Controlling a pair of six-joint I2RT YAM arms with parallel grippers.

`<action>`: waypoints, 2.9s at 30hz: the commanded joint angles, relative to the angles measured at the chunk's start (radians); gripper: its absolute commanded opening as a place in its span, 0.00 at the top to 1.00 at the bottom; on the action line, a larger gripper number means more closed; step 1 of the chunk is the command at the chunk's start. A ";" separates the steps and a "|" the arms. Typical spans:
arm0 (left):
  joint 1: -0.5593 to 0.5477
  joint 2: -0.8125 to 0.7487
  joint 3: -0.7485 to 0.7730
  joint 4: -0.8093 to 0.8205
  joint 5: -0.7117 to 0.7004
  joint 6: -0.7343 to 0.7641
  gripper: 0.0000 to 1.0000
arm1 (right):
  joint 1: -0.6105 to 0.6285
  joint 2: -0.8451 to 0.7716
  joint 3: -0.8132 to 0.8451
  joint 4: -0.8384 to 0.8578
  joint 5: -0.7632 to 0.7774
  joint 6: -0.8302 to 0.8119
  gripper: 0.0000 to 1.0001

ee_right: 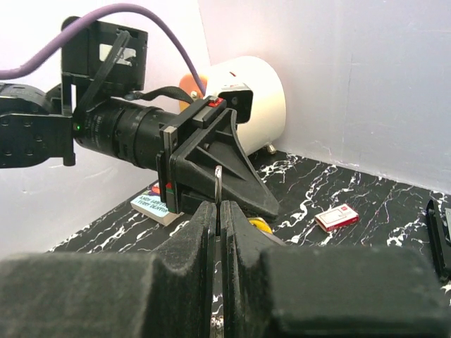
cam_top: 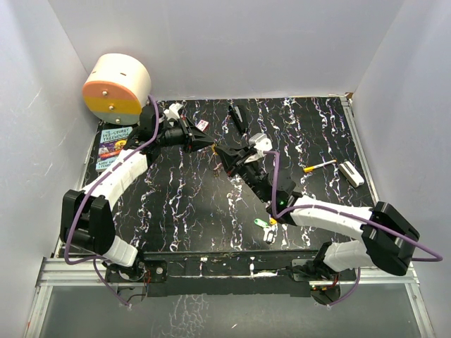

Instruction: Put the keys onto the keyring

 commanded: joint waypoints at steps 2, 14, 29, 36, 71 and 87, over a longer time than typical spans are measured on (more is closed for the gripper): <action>-0.004 -0.060 0.023 -0.020 -0.021 -0.026 1.00 | 0.012 0.020 0.051 0.122 0.053 0.028 0.92; -0.004 -0.068 0.012 -0.032 -0.022 -0.033 1.00 | 0.013 0.082 0.073 0.120 0.094 0.016 0.92; -0.005 -0.078 -0.005 -0.023 -0.017 -0.054 1.00 | 0.013 0.146 0.092 0.118 0.115 0.006 0.92; -0.005 -0.072 0.026 -0.015 -0.009 -0.084 1.00 | 0.013 0.201 0.095 0.130 0.134 0.006 0.92; -0.004 -0.040 0.000 -0.026 -0.019 -0.120 1.00 | 0.014 0.158 0.028 0.230 0.127 -0.007 0.92; 0.012 0.022 0.041 0.022 -0.023 -0.180 1.00 | 0.015 0.144 -0.001 0.289 0.131 -0.019 0.92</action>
